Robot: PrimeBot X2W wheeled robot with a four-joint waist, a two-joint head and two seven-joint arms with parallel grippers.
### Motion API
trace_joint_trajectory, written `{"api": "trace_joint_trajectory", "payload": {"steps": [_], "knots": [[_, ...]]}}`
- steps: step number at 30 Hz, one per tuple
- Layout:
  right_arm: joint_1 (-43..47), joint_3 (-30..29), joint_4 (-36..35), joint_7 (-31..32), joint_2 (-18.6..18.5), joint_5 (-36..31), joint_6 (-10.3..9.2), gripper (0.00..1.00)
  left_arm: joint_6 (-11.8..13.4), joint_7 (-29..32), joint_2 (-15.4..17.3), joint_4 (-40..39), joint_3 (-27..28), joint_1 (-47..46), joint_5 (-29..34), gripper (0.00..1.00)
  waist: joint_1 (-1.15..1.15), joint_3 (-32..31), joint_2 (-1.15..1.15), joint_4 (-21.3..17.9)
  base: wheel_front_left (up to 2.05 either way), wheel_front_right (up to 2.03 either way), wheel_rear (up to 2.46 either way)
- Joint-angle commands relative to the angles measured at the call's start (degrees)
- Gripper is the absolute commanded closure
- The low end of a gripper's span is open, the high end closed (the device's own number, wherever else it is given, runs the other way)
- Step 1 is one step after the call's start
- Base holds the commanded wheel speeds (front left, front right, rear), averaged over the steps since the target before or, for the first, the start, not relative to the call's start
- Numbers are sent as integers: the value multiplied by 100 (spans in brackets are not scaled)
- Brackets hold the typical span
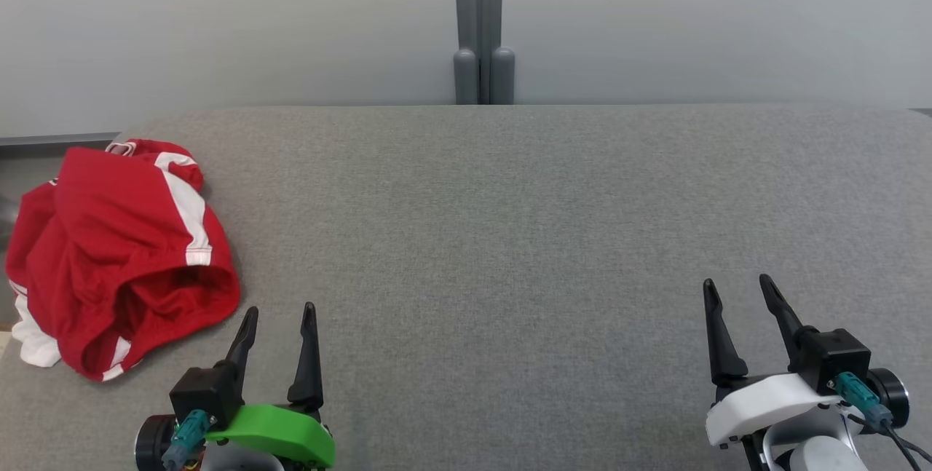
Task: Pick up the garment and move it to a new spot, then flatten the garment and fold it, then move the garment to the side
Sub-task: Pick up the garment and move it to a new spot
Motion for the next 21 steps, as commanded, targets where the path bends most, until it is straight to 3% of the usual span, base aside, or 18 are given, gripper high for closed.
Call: {"api": "trace_joint_trajectory", "payload": {"steps": [1,21], "knots": [[48,-12,-18,-20,-18,-41,0,0,-26,-2,40,24,3,-27,-66,0,0,-2,0,177,0,0,0],[124,104,-71,-19,-19,179,-1,0,-102,-1,37,74,264,25,245,0,0,-82,0,2219,0,0,0]]}}
